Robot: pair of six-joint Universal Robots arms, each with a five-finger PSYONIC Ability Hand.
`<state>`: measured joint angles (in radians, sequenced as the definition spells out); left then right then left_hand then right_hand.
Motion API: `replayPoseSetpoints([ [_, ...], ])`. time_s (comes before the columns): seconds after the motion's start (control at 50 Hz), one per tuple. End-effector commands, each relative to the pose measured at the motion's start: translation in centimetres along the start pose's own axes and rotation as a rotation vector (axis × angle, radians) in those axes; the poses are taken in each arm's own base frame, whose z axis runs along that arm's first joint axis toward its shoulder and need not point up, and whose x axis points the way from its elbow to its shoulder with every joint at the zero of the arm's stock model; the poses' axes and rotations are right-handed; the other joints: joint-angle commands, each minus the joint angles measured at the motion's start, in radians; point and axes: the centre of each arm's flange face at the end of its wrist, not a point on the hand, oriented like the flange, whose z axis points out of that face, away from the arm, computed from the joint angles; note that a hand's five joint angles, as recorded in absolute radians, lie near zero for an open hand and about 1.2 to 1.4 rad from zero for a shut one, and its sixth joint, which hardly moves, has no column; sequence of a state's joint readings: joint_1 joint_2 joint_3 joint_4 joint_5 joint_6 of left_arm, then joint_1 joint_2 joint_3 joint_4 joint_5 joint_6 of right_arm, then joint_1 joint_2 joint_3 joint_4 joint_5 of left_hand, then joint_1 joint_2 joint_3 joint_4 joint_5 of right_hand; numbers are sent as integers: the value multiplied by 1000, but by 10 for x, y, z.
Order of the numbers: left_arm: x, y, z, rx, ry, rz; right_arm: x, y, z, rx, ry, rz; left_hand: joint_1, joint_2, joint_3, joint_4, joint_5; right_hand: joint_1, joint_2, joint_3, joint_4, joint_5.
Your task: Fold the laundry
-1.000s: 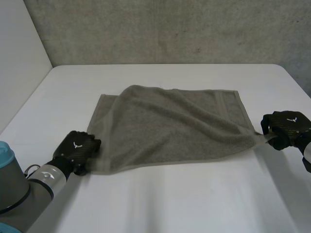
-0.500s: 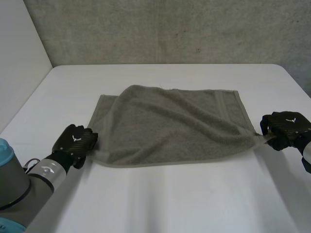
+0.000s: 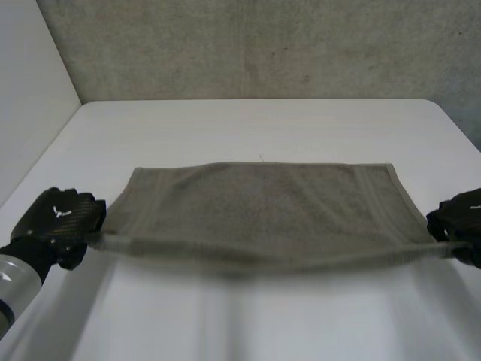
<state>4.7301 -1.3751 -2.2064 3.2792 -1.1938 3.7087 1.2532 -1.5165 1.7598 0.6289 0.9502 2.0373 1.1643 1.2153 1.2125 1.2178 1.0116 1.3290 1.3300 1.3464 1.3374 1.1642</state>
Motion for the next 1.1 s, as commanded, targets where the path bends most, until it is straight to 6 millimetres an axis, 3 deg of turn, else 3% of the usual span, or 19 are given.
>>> replayPoseSetpoints([
  [0.02, 5, 2, -3, -43, 55, -29, 4, -5, -6, -13, -22, -60, 232, 181, 184, 178, 210, 67, 66, 50, 59, 58],
  [0.08, 1, 7, 10, -47, 67, -41, 14, -5, 3, 4, -6, -27, 232, 181, 184, 178, 210, 67, 66, 50, 59, 58],
  [0.12, 0, 11, 21, -52, 74, -48, 25, -4, 21, 17, 1, 0, 232, 181, 184, 178, 210, 67, 66, 50, 59, 58],
  [0.22, 2, 12, 67, -30, 125, -36, 26, -22, 44, 61, -3, 20, 232, 181, 184, 178, 210, 67, 66, 50, 59, 58],
  [0.24, 2, 12, 67, -29, 125, -36, 26, -22, 44, 61, -3, 20, 232, 181, 184, 178, 210, 67, 66, 50, 59, 58],
  [0.28, -3, 14, 94, -42, 112, -63, 29, -29, 64, 71, 8, 42, 232, 181, 184, 178, 210, 67, 66, 50, 59, 58],
  [0.3, -3, 14, 94, -42, 112, -63, 29, -29, 64, 72, 8, 42, 232, 181, 184, 178, 210, 67, 66, 50, 59, 58],
  [0.32, -8, 15, 107, -46, 91, -82, 31, -32, 74, 84, 24, 50, 232, 181, 184, 178, 210, 67, 66, 50, 59, 58],
  [0.34, -8, 15, 107, -46, 91, -82, 35, -35, 83, 101, 50, 60, 232, 181, 184, 178, 210, 67, 66, 50, 59, 58],
  [0.38, -18, 17, 132, -47, 46, -130, 40, -37, 94, 117, 81, 73, 232, 181, 184, 178, 210, 67, 66, 50, 59, 58],
  [0.54, -27, 14, 178, 1, 21, -200, 49, -44, 143, 159, 227, 85, 232, 181, 184, 178, 210, 67, 66, 50, 59, 58],
  [0.76, -18, 11, 214, 50, 40, -180, 48, -51, 182, 182, 299, 48, 232, 181, 184, 178, 210, 67, 66, 50, 59, 58],
  [1.1, -15, 26, 233, 21, -8, -175, 57, -59, 211, 200, 377, 20, 232, 181, 184, 178, 210, 67, 66, 50, 59, 58],
])
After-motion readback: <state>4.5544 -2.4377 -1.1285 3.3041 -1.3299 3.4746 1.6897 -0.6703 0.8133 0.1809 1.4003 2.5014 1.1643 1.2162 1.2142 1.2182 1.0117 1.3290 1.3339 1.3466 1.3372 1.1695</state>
